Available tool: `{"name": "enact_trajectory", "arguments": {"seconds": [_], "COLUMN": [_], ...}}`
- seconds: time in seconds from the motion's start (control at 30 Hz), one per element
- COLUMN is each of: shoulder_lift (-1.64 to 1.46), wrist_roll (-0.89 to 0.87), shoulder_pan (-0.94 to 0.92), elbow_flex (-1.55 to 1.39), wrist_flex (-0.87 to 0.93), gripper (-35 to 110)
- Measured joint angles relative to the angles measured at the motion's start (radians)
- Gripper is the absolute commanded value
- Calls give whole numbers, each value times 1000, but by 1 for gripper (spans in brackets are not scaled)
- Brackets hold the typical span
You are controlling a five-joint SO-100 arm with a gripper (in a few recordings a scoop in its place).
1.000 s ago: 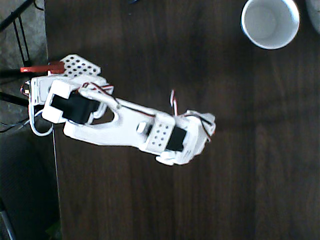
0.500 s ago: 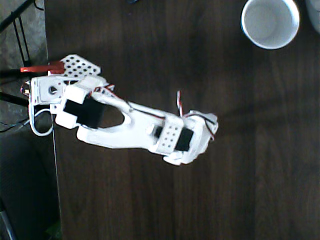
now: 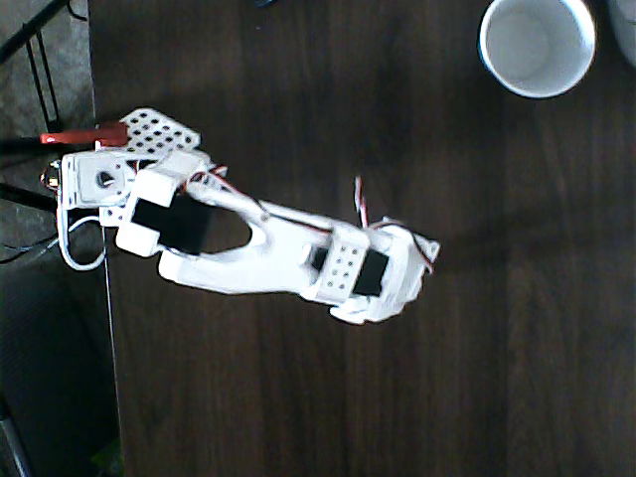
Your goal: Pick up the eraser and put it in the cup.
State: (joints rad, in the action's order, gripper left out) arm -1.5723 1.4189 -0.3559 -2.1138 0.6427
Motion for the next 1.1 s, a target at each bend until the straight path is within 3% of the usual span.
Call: {"name": "enact_trajectory", "arguments": {"seconds": [0.27, 0.67, 1.1], "shoulder_lift": [-121, -523, -419], "wrist_roll": [-64, -189, -276], "shoulder_pan": [29, 278, 474], "elbow_flex": [-3, 34, 485], "wrist_flex": [14, 310, 477], "gripper": [0, 0, 0]}}
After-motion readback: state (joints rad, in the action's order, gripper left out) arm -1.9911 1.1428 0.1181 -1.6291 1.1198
